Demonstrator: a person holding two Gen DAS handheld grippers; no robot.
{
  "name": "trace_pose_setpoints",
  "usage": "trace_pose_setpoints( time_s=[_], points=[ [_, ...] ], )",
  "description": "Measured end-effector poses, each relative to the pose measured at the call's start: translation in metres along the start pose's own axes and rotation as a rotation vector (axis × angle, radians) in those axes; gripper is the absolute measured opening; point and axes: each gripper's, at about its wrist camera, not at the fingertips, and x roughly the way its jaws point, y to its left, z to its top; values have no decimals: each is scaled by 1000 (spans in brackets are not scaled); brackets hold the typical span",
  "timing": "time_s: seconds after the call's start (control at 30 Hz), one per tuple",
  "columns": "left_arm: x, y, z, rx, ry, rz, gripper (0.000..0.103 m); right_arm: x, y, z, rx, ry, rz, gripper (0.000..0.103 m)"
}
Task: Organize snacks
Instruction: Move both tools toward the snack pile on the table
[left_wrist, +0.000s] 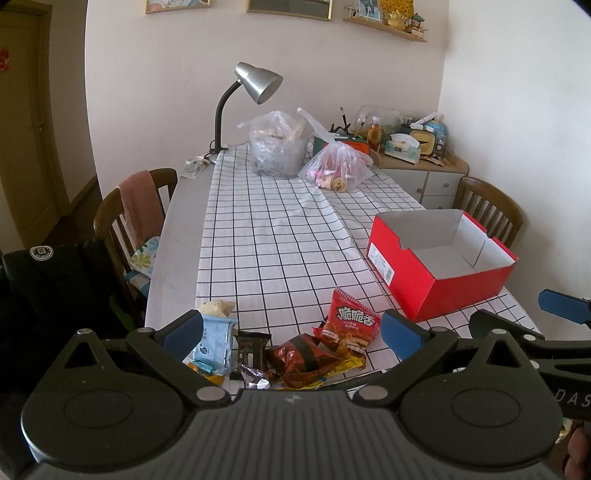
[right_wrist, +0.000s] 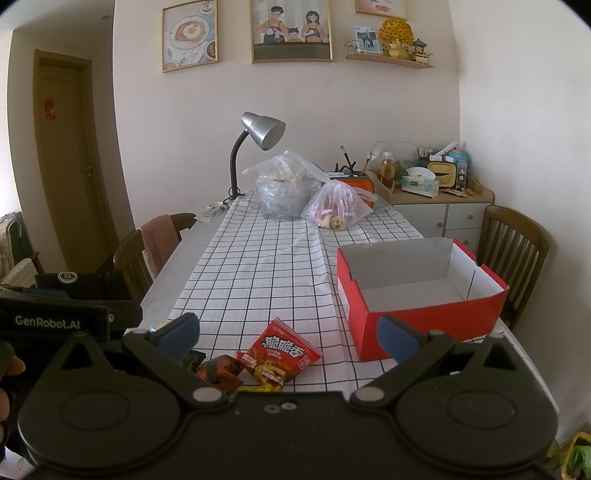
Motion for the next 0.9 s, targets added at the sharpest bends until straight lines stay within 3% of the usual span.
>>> trace_pose_setpoints(
  time_s=[0.37, 0.67, 0.9],
  points=[
    [8, 5, 1, -9, 14, 0, 103, 10, 4, 1, -3, -6, 21, 103],
    [22, 10, 1, -16, 34, 2, 103, 20, 8, 1, -76, -51, 21, 103],
    [35, 19, -5, -33, 80, 22, 103, 34, 5, -4, -41, -21, 49, 102]
  ],
)
